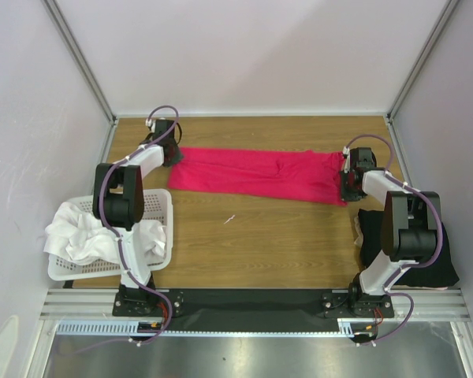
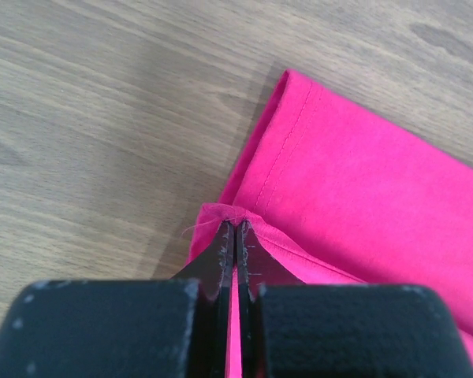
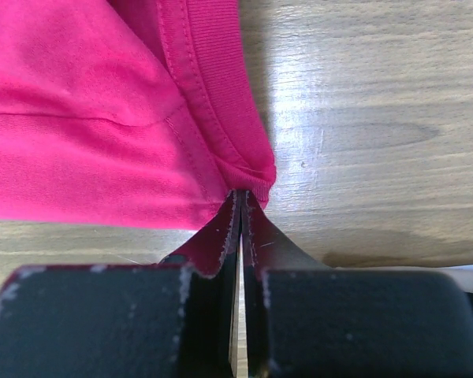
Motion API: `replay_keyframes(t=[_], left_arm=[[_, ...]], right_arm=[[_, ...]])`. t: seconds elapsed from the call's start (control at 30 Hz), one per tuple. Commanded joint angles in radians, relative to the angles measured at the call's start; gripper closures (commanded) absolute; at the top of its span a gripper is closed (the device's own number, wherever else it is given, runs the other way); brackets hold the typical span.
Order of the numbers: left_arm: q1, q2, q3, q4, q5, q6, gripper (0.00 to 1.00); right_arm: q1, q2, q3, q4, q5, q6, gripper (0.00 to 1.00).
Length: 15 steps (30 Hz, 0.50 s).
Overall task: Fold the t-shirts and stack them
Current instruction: Fold the tshirt
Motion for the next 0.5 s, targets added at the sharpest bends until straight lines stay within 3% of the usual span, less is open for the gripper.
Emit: replay_keyframes(t=[0.0, 0.23, 0.37, 0.43, 0.47], left_arm=[[0.017, -0.008, 0.022, 0.051, -0.013, -0.023, 1.00], [0.020, 0.006, 0.036, 0.045, -0.007, -0.027, 1.00], [0.018, 0.015, 0.056, 0.030, 0.005, -0.010, 0.95], [0.015, 0.007, 0.048, 0.036, 0.002, 0.011, 0.87], [0.012, 0.001, 0.048, 0.039, -0.001, 0.022, 0.82]], right_arm=[[-0.008, -0.016, -0.006, 0.013, 0.030, -0.014, 1.00], [-0.008, -0.028, -0.018, 0.020, 0.017, -0.013, 1.00], [-0.003, -0.040, 0.011, 0.008, -0.079, 0.006, 1.00], [-0.003, -0.051, 0.028, -0.013, -0.102, 0.007, 0.93], [-0.005, -0.056, 0.047, -0.019, -0.116, 0.009, 0.84]])
